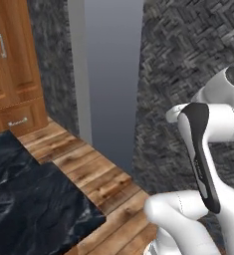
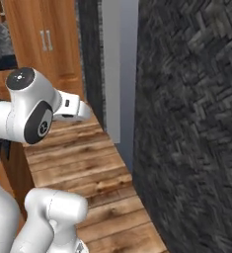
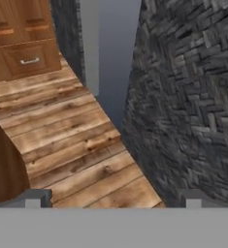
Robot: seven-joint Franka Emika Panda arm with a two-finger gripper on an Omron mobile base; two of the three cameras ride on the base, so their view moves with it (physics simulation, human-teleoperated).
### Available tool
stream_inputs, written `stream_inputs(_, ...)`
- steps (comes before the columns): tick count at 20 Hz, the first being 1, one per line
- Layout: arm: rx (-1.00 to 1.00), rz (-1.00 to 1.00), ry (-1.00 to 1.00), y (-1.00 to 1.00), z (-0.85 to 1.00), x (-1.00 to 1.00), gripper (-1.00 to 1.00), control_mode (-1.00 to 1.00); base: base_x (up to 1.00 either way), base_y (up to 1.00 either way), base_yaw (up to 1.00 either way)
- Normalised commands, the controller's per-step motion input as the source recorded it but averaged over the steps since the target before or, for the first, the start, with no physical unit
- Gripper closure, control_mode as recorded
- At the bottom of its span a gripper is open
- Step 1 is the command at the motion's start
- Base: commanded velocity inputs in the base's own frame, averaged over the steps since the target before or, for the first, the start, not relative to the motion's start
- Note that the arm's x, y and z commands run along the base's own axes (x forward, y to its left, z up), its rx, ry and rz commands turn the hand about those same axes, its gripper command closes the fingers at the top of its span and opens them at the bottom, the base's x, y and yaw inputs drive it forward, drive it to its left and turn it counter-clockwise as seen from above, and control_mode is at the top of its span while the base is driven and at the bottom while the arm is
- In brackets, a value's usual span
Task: Pick up the bowls from the cabinet and place each bowl in front of a stool on the dining counter.
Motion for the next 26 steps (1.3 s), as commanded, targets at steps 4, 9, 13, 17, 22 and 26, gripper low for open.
stream_inputs(4, 0.00, 0.00, 0.00, 0.00, 0.00, 0.00, -1.00, 1.00, 0.92, -0.05, 0.04)
stream_inputs(9, 0.00, 0.00, 0.00, 0.00, 0.00, 0.00, -1.00, 1.00, 0.61, -0.24, 0.23)
stream_inputs(13, 0.00, 0.00, 0.00, 0.00, 0.00, 0.00, -1.00, 1.00, 0.45, -0.12, 0.46)
stream_inputs(17, 0.00, 0.00, 0.00, 0.00, 0.00, 0.00, -1.00, 1.00, 0.67, -0.01, 0.56)
stream_inputs(22, 0.00, 0.00, 0.00, 0.00, 0.00, 0.00, -1.00, 1.00, 0.98, -0.09, 0.52)
stream_inputs(26, 0.00, 0.00, 0.00, 0.00, 0.00, 0.00, -1.00, 1.00, 1.00, -0.42, 0.23)
